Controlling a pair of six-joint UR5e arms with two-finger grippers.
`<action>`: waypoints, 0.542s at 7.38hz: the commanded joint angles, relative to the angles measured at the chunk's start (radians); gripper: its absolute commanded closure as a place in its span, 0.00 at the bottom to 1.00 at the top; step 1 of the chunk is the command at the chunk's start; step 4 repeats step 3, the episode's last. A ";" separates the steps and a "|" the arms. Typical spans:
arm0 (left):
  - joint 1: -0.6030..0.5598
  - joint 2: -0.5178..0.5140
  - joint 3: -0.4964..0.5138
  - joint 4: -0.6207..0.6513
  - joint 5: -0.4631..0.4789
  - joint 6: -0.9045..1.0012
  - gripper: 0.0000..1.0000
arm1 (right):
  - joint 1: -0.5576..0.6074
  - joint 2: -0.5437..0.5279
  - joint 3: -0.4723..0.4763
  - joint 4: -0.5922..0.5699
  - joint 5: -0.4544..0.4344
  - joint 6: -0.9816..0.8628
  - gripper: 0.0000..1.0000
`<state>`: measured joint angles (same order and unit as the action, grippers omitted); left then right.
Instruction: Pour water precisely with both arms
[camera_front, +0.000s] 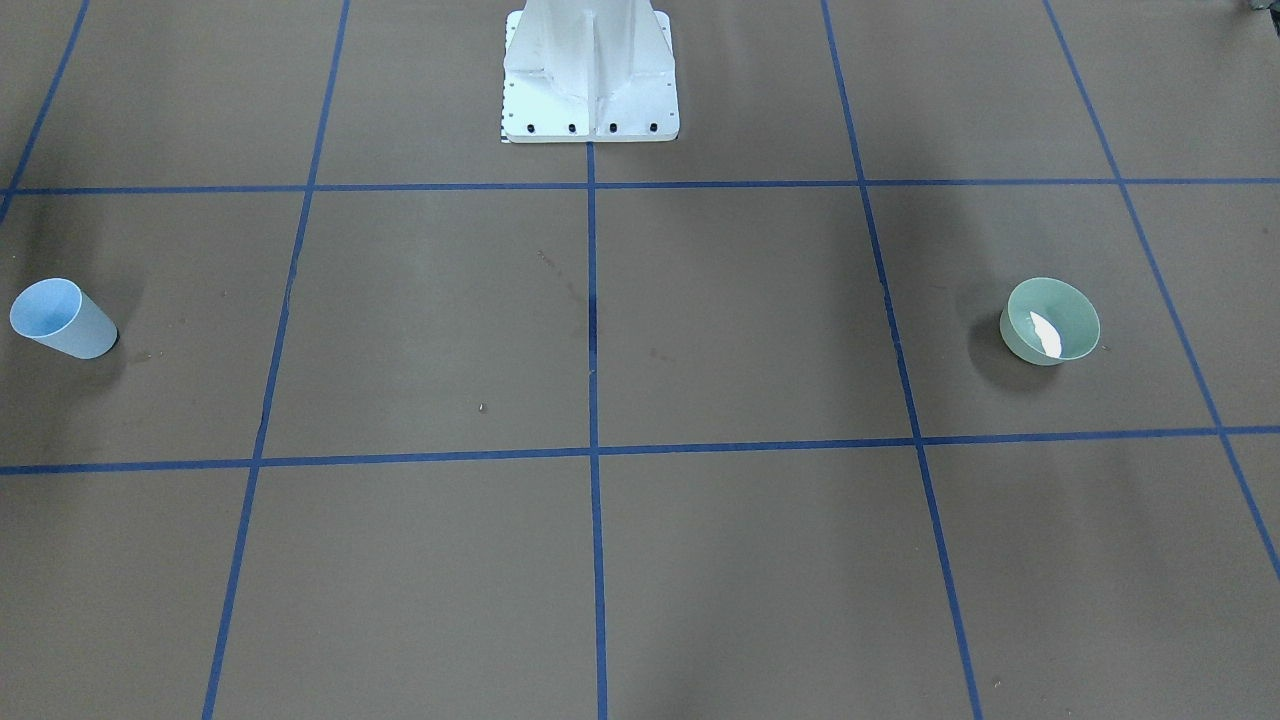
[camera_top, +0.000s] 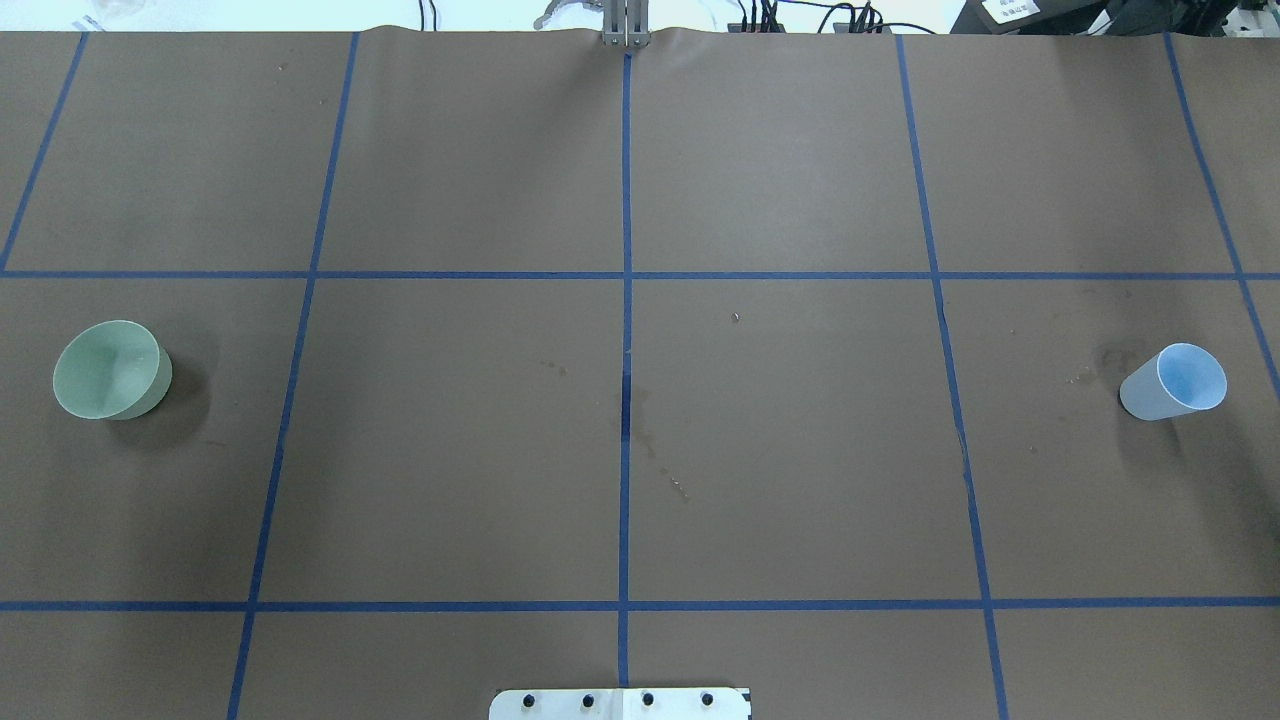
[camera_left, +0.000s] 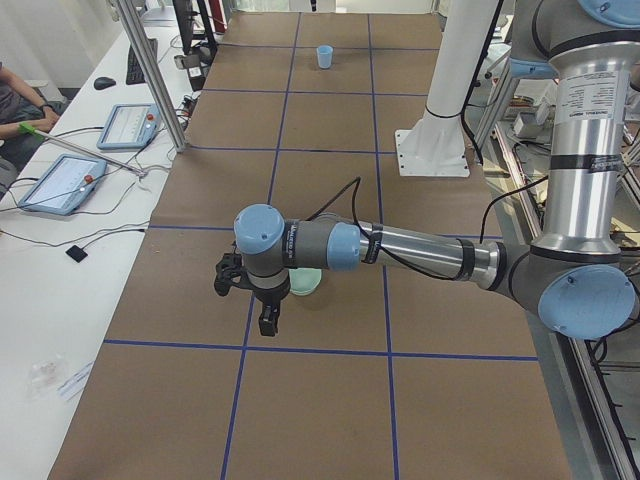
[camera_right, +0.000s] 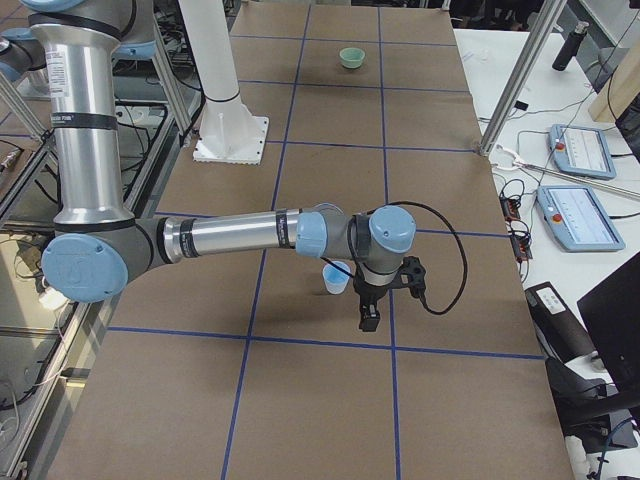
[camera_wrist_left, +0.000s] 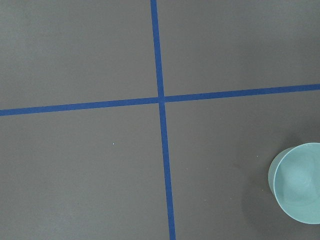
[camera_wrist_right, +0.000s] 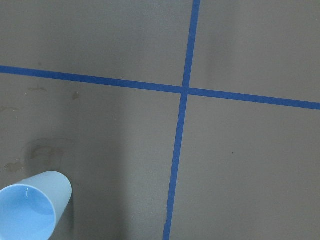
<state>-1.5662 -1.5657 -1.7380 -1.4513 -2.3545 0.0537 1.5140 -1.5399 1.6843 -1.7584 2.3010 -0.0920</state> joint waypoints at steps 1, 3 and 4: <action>0.000 -0.001 0.000 -0.001 0.001 0.002 0.00 | 0.000 0.000 0.000 -0.001 0.000 0.000 0.00; 0.000 -0.007 -0.002 -0.003 0.001 0.002 0.00 | 0.000 0.000 0.000 -0.001 0.000 0.000 0.00; 0.000 -0.007 -0.002 -0.003 0.001 0.002 0.00 | 0.000 0.000 0.000 -0.001 0.000 0.000 0.00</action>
